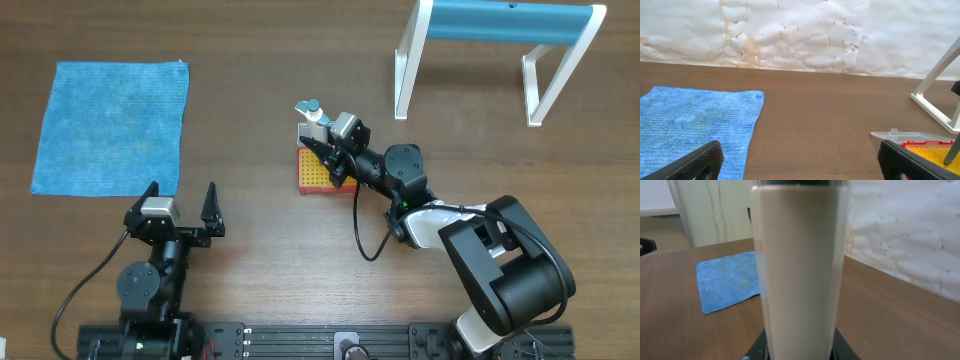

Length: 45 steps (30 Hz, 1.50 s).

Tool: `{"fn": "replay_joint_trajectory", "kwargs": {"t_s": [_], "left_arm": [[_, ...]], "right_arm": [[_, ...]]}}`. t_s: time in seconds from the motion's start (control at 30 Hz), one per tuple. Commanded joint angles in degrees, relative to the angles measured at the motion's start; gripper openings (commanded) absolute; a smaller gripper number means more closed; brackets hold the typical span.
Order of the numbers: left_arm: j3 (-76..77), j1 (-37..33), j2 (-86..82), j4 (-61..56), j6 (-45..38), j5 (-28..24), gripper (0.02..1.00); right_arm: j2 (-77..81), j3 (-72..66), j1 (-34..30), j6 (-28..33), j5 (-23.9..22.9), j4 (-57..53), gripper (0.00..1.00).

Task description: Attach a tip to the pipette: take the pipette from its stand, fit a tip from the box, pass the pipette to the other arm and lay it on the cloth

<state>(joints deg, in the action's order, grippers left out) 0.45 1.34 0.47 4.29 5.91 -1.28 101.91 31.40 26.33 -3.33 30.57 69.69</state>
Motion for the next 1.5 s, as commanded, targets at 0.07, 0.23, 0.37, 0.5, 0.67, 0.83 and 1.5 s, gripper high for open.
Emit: {"fn": "replay_joint_trajectory", "kwargs": {"t_s": [0.07,0.23,0.37,0.5,0.67,0.83,1.5], "left_arm": [[-0.13,0.13,-0.26,0.33,0.28,0.66,0.998],[-0.13,0.13,-0.26,0.35,0.28,0.66,0.998],[-0.13,0.13,-0.26,0.35,0.28,0.66,0.998],[-0.13,0.13,-0.26,0.35,0.28,0.66,0.998],[-0.13,0.13,-0.26,0.33,0.28,0.66,0.998],[-0.13,0.13,-0.26,0.35,0.28,0.66,0.998],[-0.13,0.13,-0.26,0.33,0.28,0.66,0.998]], "right_arm": [[0.85,-1.18,0.94,1.81,-0.72,-0.63,0.08],[-0.24,-1.18,0.98,2.01,-0.74,-0.63,0.077],[-2.78,-1.16,0.98,3.23,-0.76,-0.66,0.077],[-6.14,-0.94,0.98,3.23,-1.7,-1.03,0.077],[-8.48,2.14,0.98,3.23,-1.62,-4.76,0.077],[-13.16,6.84,1.05,3.21,-1.38,-10.97,0.075],[-30.6,30.45,-0.46,2.95,24.5,-61.99,0.075]]}}
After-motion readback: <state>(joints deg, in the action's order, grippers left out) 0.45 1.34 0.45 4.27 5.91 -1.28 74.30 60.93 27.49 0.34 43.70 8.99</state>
